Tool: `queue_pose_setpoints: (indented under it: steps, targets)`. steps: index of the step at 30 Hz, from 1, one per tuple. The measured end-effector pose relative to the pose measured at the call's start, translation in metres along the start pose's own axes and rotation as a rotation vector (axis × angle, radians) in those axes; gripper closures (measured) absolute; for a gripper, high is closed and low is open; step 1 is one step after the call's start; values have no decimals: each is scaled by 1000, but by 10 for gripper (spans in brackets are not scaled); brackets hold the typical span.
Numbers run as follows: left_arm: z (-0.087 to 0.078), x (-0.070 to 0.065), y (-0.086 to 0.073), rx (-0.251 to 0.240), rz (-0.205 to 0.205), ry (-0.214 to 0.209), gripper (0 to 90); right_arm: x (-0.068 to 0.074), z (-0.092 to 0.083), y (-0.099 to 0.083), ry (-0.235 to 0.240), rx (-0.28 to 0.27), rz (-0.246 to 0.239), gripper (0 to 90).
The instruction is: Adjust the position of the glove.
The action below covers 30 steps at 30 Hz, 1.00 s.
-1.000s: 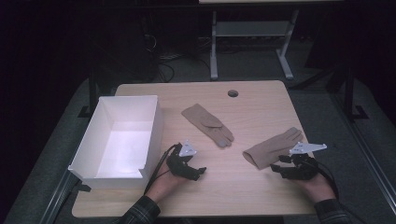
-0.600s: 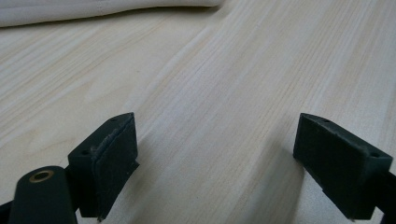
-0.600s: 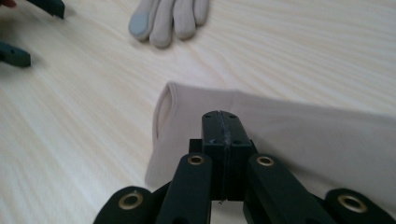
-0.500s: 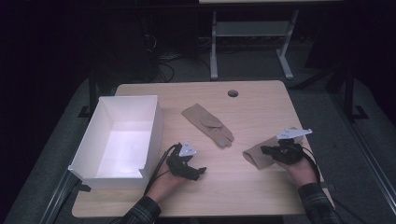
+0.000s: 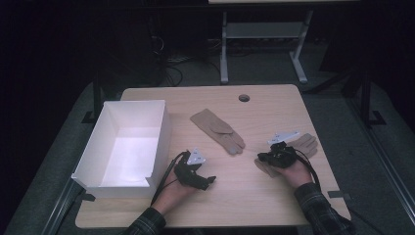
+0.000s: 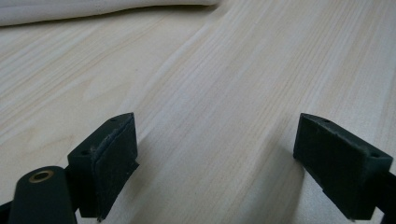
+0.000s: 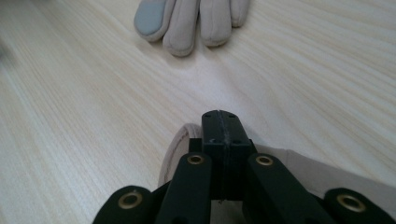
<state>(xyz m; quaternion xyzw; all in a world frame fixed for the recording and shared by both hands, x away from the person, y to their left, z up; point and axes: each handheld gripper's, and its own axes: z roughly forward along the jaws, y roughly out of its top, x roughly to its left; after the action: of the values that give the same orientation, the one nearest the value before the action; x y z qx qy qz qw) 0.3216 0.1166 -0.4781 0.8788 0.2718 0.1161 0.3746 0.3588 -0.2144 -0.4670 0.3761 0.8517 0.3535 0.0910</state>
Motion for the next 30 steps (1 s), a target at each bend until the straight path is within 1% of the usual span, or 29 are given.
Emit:
queue_pose_setpoints:
  steps: [2, 4, 7, 8, 11, 13, 14, 16, 17, 19, 21, 30]
  targets:
    - [0, 0, 0, 0, 0, 0, 129, -1, 0, 0, -1, 6, -3, 900]
    - [0, 0, 0, -1, 5, 2, 129, 2, 0, -1, -4, 4, 3, 900]
    - [0, 0, 0, -2, 3, 6, 129, 4, -3, -3, 1, 12, -7, 900]
    - [0, -1, 0, -2, -2, 6, 129, 9, -7, -6, 2, 24, -19, 900]
    - [0, -2, -1, -4, -13, 5, 129, 12, -12, -12, 13, 30, -28, 900]
    - [0, -2, -1, -1, -10, 4, 129, 14, -14, -15, 17, 30, -30, 900]
    - [0, -2, -1, -6, -15, 3, 129, 16, -18, -18, 18, 36, -31, 900]
    - [-1, -1, -1, 4, -3, 4, 129, 19, -23, -24, 25, 38, -35, 900]
    - [-1, -1, -1, 4, -3, 4, 129, 19, -23, -24, 25, 38, -35, 900]
    - [-1, -1, -1, 5, -3, 4, 129, 22, -28, -29, 30, 45, -28, 900]
    - [-1, -1, -1, 4, -4, 4, 129, 24, -35, -36, 30, 54, -42, 900]
    - [-1, -1, -1, 5, -2, 4, 129, 31, -52, -54, 41, 57, -30, 900]
